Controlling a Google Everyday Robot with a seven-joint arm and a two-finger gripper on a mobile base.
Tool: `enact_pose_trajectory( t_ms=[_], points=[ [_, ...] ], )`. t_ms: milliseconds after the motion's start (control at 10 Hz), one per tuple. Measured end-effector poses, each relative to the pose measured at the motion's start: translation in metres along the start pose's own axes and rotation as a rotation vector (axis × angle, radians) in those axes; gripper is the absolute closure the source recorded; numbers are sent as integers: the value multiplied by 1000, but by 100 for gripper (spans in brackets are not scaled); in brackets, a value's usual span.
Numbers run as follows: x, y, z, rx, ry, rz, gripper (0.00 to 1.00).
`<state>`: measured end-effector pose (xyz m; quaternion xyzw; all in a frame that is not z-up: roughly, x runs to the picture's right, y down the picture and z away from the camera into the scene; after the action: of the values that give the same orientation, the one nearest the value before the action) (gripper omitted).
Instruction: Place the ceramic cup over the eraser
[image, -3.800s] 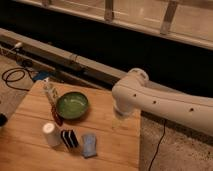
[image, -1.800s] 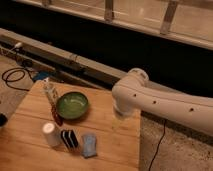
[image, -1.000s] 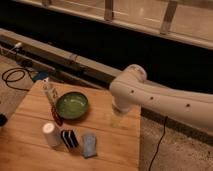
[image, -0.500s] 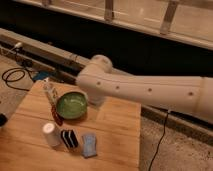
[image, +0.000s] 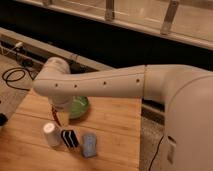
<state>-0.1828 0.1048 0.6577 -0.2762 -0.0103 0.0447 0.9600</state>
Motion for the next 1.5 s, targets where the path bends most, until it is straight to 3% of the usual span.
enact_pose_trajectory(
  t_ms=[500,800,1000,1500],
  points=[
    [2,0,1,-8,-1,-3,24],
    [-2,12,15,-62,-26,-24,24],
    [-9,17,14,-93,-47,-34,24],
    [-54,38,13,-113,-58,-126,24]
  ],
)
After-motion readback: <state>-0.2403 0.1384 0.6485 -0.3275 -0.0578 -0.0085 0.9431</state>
